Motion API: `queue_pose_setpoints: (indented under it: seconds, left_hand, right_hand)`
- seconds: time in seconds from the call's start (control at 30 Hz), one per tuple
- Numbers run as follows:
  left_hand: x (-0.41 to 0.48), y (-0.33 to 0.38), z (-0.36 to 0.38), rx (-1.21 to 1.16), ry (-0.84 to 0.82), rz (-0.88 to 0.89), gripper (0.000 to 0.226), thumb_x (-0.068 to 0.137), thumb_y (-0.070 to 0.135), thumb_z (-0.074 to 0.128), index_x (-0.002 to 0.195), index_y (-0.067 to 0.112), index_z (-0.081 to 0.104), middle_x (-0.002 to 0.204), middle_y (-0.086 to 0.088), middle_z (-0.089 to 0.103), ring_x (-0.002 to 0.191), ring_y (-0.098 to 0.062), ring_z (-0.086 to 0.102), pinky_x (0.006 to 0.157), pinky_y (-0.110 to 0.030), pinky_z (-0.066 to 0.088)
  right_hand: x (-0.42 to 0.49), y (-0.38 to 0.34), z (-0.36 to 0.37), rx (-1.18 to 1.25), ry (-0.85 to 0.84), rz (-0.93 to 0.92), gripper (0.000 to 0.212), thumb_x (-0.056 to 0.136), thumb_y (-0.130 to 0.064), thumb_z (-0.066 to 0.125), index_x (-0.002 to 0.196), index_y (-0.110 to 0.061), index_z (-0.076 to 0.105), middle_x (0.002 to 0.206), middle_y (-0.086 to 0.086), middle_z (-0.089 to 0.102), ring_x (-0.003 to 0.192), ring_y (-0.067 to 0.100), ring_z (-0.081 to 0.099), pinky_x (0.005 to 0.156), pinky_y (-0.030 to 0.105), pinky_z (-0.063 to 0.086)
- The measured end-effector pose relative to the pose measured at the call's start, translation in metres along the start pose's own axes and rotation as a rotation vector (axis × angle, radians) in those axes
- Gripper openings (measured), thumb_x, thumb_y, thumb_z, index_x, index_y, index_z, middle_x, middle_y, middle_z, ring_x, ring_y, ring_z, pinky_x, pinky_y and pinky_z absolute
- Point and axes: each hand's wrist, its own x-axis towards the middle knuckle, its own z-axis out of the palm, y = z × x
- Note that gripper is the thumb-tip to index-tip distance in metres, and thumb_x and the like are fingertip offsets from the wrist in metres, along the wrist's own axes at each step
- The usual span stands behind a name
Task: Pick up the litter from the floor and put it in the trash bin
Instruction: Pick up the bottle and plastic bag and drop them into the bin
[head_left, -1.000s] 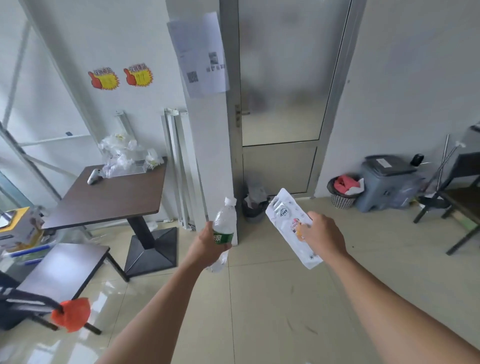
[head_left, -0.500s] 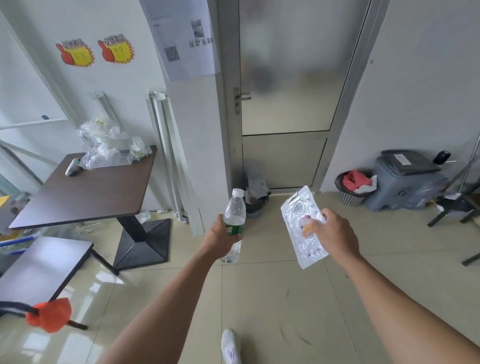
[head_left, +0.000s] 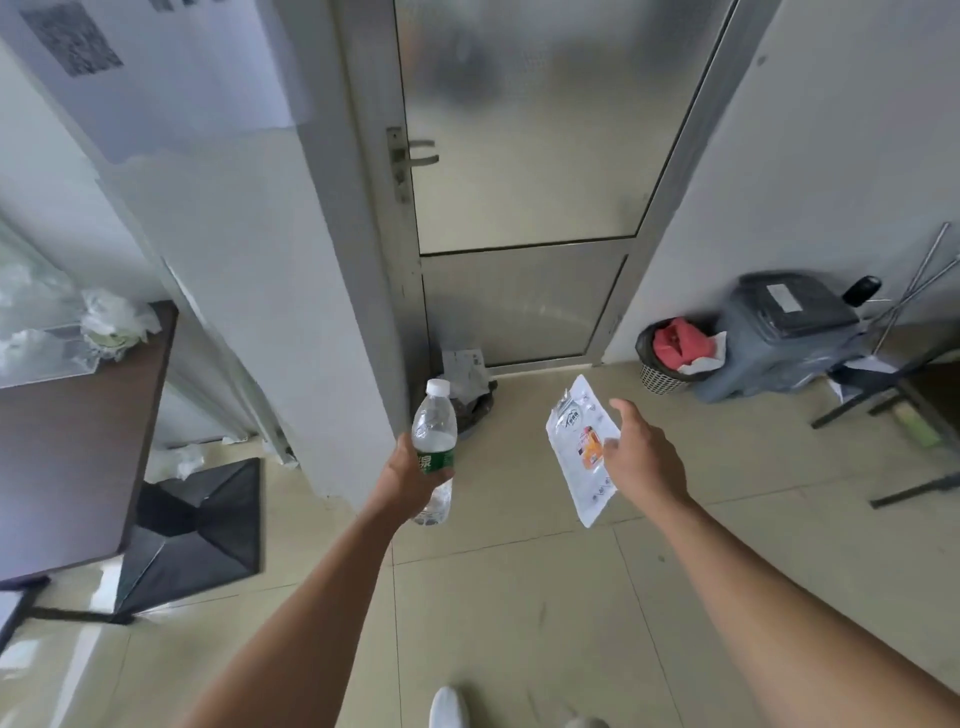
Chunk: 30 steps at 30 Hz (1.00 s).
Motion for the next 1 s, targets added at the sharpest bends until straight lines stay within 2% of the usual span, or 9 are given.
queue_pose_setpoints:
  seconds: [0.1, 0.23, 0.33, 0.43, 0.57, 0.63, 0.77, 0.9, 1.0]
  left_hand:
    - [0.059, 0.025, 0.002, -0.017, -0.026, -0.018, 0.046, 0.082, 0.02, 0.078, 0.116, 0.0, 0.053, 0.105, -0.024, 0.064, 0.093, -0.04, 0.063, 0.085, -0.052, 0.053]
    - [0.131, 0.046, 0.015, -0.038, 0.05, -0.091, 0.054, 0.083, 0.022, 0.08, 0.124, 0.009, 0.048, 0.113, -0.01, 0.062, 0.101, -0.032, 0.061, 0.091, -0.048, 0.053]
    - [0.18, 0.051, 0.032, -0.056, 0.087, -0.176, 0.057, 0.082, 0.022, 0.082, 0.125, 0.012, 0.045, 0.112, -0.007, 0.059, 0.103, -0.032, 0.06, 0.087, -0.041, 0.051]
    - [0.226, 0.049, 0.052, -0.036, 0.083, -0.207, 0.055, 0.084, 0.024, 0.082, 0.122, 0.01, 0.044, 0.11, -0.008, 0.058, 0.103, -0.036, 0.06, 0.079, -0.035, 0.045]
    - [0.28, 0.055, 0.068, -0.106, 0.126, -0.288, 0.058, 0.083, 0.039, 0.079, 0.123, 0.017, 0.043, 0.113, -0.006, 0.061, 0.098, -0.03, 0.061, 0.079, -0.038, 0.048]
    - [0.308, 0.055, 0.073, -0.161, 0.158, -0.314, 0.057, 0.079, 0.046, 0.08, 0.119, 0.023, 0.045, 0.107, 0.0, 0.064, 0.095, -0.025, 0.063, 0.079, -0.039, 0.052]
    - [0.381, 0.025, 0.095, -0.234, 0.287, -0.388, 0.052, 0.075, 0.051, 0.083, 0.104, 0.035, 0.043, 0.09, 0.015, 0.062, 0.08, -0.009, 0.062, 0.06, -0.021, 0.043]
    - [0.463, -0.028, 0.137, -0.351, 0.389, -0.482, 0.053, 0.081, 0.044, 0.082, 0.118, 0.028, 0.048, 0.104, 0.012, 0.064, 0.098, -0.018, 0.064, 0.067, -0.019, 0.045]
    - [0.52, -0.073, 0.174, -0.475, 0.497, -0.506, 0.054, 0.082, 0.035, 0.083, 0.123, 0.029, 0.047, 0.11, 0.012, 0.064, 0.101, -0.01, 0.064, 0.077, -0.024, 0.052]
  right_hand:
    - [0.067, -0.009, -0.01, -0.008, 0.012, 0.009, 0.031, 0.098, -0.022, 0.056, 0.129, -0.022, 0.053, 0.111, 0.009, 0.069, 0.089, 0.033, 0.061, 0.069, 0.035, 0.044]
    - [0.165, -0.023, -0.004, -0.014, -0.059, -0.006, 0.015, 0.099, -0.031, 0.057, 0.1, -0.016, 0.059, 0.096, 0.005, 0.069, 0.083, 0.031, 0.064, 0.068, 0.036, 0.05]
    - [0.238, -0.031, 0.018, 0.055, -0.159, -0.015, 0.019, 0.098, -0.033, 0.052, 0.089, -0.016, 0.054, 0.081, 0.002, 0.068, 0.059, 0.027, 0.071, 0.061, 0.039, 0.057]
    - [0.305, -0.037, 0.039, 0.045, -0.284, -0.033, 0.012, 0.097, -0.027, 0.045, 0.088, -0.018, 0.049, 0.075, 0.002, 0.068, 0.038, 0.017, 0.066, 0.051, 0.034, 0.052]
    - [0.376, -0.058, 0.052, -0.097, -0.481, -0.061, 0.009, 0.096, -0.021, 0.046, 0.104, -0.017, 0.05, 0.085, 0.0, 0.069, 0.045, 0.016, 0.07, 0.052, 0.03, 0.052]
    - [0.411, -0.074, 0.07, -0.148, -0.588, -0.095, 0.015, 0.096, -0.016, 0.045, 0.11, -0.017, 0.049, 0.096, 0.002, 0.07, 0.053, 0.02, 0.074, 0.062, 0.039, 0.06]
    - [0.485, -0.095, 0.151, -0.126, -0.693, -0.086, 0.026, 0.089, -0.006, 0.042, 0.108, -0.021, 0.051, 0.092, 0.001, 0.073, 0.057, 0.02, 0.075, 0.067, 0.042, 0.064]
    - [0.544, -0.08, 0.275, 0.01, -0.704, 0.035, 0.01, 0.093, -0.011, 0.048, 0.095, -0.017, 0.056, 0.08, 0.0, 0.076, 0.056, 0.016, 0.075, 0.063, 0.034, 0.06]
    - [0.576, -0.046, 0.376, 0.113, -0.731, 0.111, 0.009, 0.097, -0.019, 0.055, 0.099, -0.012, 0.06, 0.075, 0.003, 0.077, 0.055, 0.018, 0.075, 0.065, 0.037, 0.06]
